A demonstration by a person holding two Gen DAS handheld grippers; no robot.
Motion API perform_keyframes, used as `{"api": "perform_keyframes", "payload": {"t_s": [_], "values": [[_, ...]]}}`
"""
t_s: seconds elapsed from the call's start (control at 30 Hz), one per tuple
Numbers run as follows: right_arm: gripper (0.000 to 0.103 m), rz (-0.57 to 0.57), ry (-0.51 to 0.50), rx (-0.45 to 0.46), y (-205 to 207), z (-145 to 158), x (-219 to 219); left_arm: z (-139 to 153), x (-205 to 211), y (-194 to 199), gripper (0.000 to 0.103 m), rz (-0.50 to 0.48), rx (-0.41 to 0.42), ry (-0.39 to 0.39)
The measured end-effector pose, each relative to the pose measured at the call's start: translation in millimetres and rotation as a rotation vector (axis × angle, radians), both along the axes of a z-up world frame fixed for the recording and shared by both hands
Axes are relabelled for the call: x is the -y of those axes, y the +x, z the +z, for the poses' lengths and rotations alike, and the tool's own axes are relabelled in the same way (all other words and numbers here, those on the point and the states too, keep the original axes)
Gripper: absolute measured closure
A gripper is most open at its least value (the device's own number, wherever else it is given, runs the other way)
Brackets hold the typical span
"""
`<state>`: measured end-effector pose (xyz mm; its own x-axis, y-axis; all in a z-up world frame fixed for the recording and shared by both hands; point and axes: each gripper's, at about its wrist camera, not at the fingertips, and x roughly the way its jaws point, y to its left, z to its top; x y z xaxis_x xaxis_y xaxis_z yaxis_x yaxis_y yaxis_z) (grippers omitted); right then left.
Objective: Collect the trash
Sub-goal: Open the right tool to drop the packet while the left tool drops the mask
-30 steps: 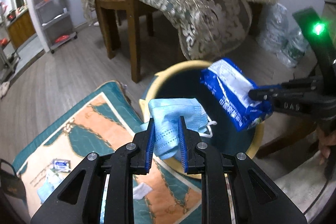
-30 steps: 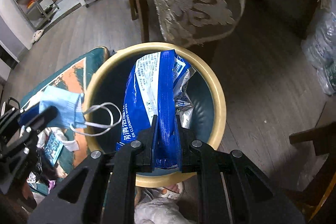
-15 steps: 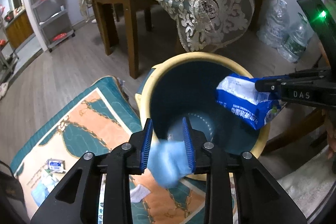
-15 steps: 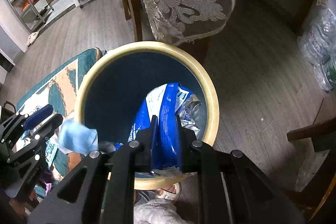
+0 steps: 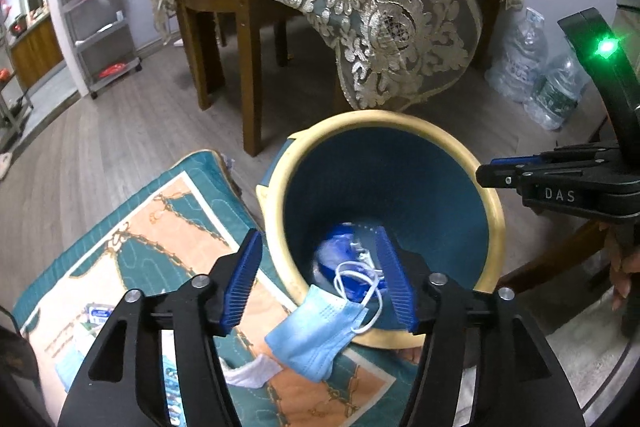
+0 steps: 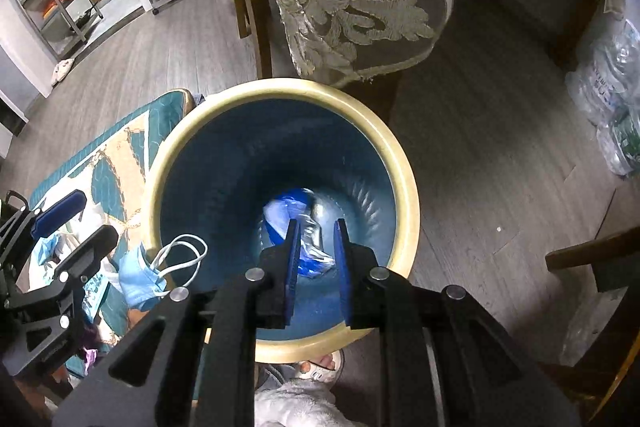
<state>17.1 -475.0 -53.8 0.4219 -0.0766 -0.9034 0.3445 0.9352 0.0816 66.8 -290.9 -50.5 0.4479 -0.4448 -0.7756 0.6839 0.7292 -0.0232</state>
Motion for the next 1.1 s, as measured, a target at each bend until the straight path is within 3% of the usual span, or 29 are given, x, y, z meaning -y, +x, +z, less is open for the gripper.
{"api": "perform_keyframes", "payload": {"t_s": [0.07, 0.4, 0.43, 0.53, 0.73, 0.9, 1.1], "values": [[0.077, 0.001, 0.0, 0.003, 0.1, 0.2, -0.3, 0.3, -0.3, 0.2, 0.039, 0.003, 0.0, -0.003], [0.066, 0.003, -0.007, 0.018, 2.2, 3.6, -2.1, 2.6, -6.2, 4.1, 0.033, 0.027, 0.009, 0.0], [0.065, 0.004, -0.008, 0.018, 1.9, 3.6, -2.5, 1.0, -7.4, 4.9, 0.033, 0.033, 0.0, 0.007], [0.065, -0.002, 0.0, 0.02, 1.0, 4.1, -1.7, -16.7, -11.2, 8.7, 0.033, 0.046, -0.13, 0.023], [0.065, -0.001, 0.024, 0.034, 1.4, 6.2, -2.7, -63.6, -13.7, 10.9, 0.045, 0.043, -0.221, 0.153], [0.065, 0.014, 0.047, 0.048, 2.6, 8.7, -5.9, -63.7, -11.0, 12.0, 0.084, 0.004, -0.241, 0.134], [0.065, 0.031, 0.062, 0.07, 4.6, 13.5, -12.3, -40.8, -1.7, 1.3, 0.087, -0.044, -0.158, 0.107]]}}
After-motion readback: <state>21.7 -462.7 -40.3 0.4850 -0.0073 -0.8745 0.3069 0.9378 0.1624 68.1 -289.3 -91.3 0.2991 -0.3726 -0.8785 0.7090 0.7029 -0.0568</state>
